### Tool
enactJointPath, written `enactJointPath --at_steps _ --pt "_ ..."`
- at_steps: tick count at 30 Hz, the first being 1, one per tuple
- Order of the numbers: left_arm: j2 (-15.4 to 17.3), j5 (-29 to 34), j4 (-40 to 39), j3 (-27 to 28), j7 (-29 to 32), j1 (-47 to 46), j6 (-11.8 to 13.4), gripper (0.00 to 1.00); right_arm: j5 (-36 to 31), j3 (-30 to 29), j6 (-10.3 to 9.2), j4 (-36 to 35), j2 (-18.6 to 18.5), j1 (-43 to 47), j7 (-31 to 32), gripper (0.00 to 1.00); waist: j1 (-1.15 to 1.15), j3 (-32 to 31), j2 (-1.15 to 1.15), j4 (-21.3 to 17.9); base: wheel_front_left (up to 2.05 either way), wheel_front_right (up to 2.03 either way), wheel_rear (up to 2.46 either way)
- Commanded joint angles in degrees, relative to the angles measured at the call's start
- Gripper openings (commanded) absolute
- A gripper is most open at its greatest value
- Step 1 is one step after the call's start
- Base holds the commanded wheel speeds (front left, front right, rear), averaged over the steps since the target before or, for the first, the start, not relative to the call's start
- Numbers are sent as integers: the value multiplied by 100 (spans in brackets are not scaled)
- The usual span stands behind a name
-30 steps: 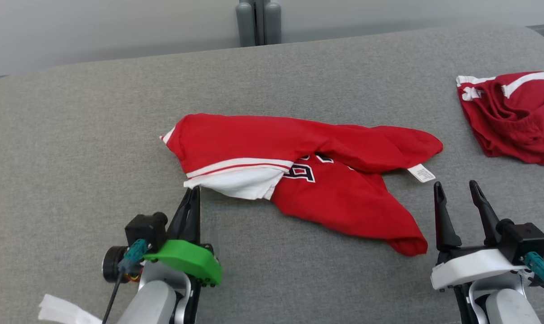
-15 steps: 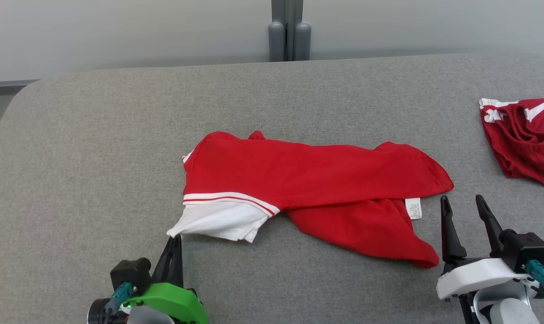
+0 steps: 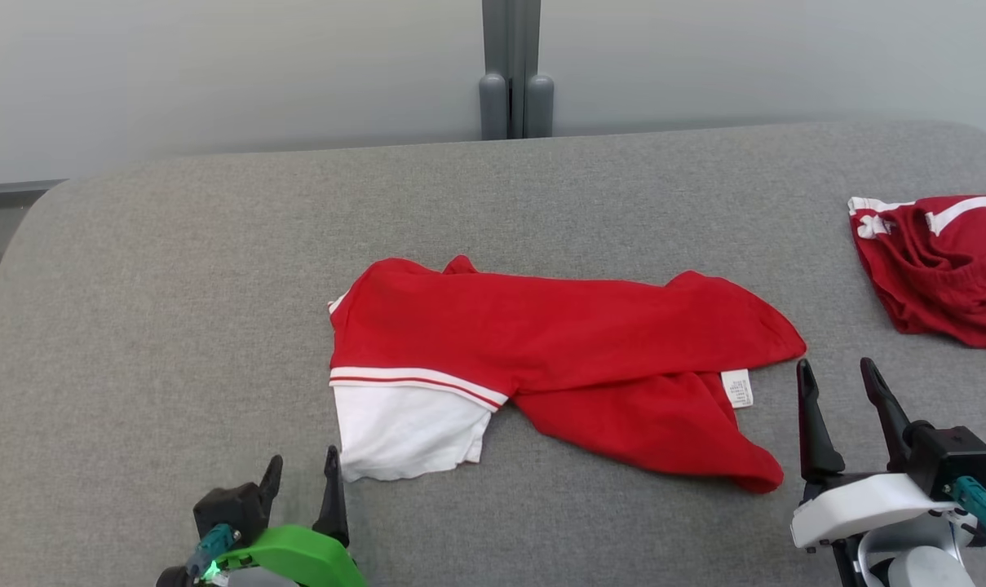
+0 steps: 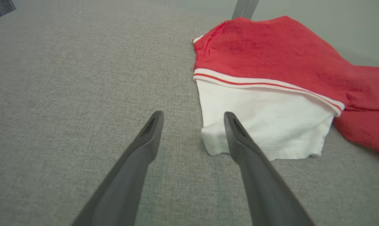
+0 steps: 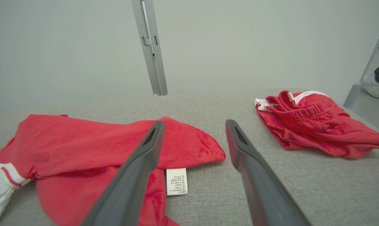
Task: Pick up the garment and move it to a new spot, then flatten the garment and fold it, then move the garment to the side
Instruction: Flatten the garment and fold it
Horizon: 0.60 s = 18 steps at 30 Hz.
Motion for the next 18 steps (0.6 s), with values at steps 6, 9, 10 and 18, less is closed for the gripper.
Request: enactJointPath --at_steps 6,9,10,18 --pt "10 237 -352 156 -56 -50 -9 100 -52 -8 0 -72 -15 155 -18 100 0 -226 0 56 0 0 0" --pt "-69 396 -583 212 -57 8 -73 100 -58 21 0 -112 -15 171 -18 100 0 -297 0 84 0 0 0" --pt "-96 448 -640 230 -54 28 -94 100 -56 30 0 -122 -15 171 -18 100 0 -316 0 92 0 0 0" --pt "-301 747 -791 326 -55 138 -264 100 13 202 0 -186 -16 107 -18 100 0 -445 0 116 0 0 0"
